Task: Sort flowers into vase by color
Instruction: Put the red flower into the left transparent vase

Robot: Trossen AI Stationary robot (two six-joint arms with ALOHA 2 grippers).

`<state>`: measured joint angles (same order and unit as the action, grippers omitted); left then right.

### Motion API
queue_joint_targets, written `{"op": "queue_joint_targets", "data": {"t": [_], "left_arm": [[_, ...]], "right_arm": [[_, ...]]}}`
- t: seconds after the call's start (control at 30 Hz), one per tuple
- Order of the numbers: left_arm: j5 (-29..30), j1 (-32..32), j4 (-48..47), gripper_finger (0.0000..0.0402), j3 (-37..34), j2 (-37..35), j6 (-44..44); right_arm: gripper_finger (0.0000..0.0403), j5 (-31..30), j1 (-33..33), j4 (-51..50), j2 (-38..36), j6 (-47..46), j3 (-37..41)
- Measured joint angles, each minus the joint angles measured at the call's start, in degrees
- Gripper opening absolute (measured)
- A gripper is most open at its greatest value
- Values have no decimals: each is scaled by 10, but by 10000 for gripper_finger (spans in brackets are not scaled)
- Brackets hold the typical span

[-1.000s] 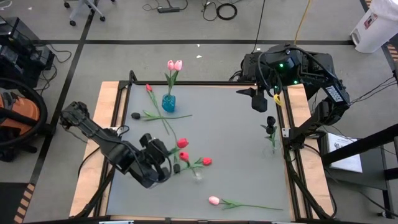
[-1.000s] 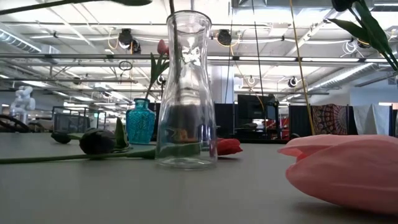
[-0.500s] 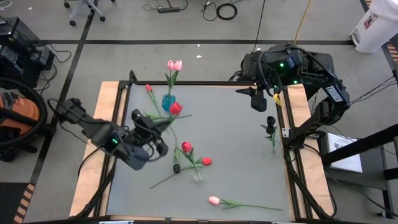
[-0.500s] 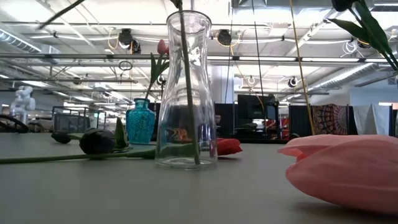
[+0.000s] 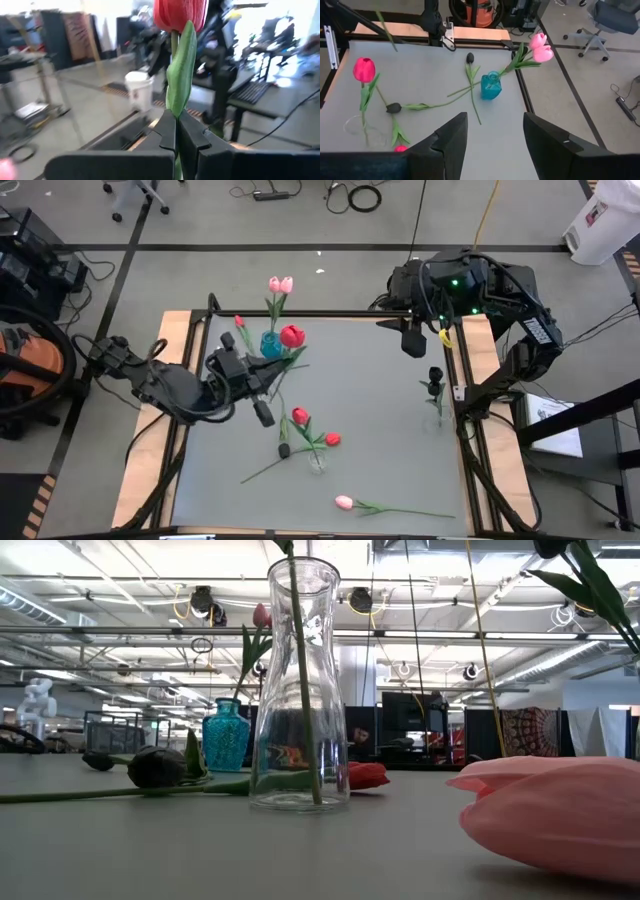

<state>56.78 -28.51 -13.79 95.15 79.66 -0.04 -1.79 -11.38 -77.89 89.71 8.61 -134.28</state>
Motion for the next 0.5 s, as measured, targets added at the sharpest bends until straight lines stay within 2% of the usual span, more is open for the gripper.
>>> {"op": "queue_joint_targets", "data": {"t": [0.13, 0.33, 0.5], "left_arm": [[-43, 0, 71, 1, 0, 0, 47], [-132, -1, 145, 1, 0, 14, 49], [-152, -17, 210, 1, 0, 37, 37]], "right_arm": [[185, 0, -9, 1, 0, 1, 0], [185, 1, -30, 1, 0, 22, 0], [185, 1, -50, 0, 0, 38, 0]]}}
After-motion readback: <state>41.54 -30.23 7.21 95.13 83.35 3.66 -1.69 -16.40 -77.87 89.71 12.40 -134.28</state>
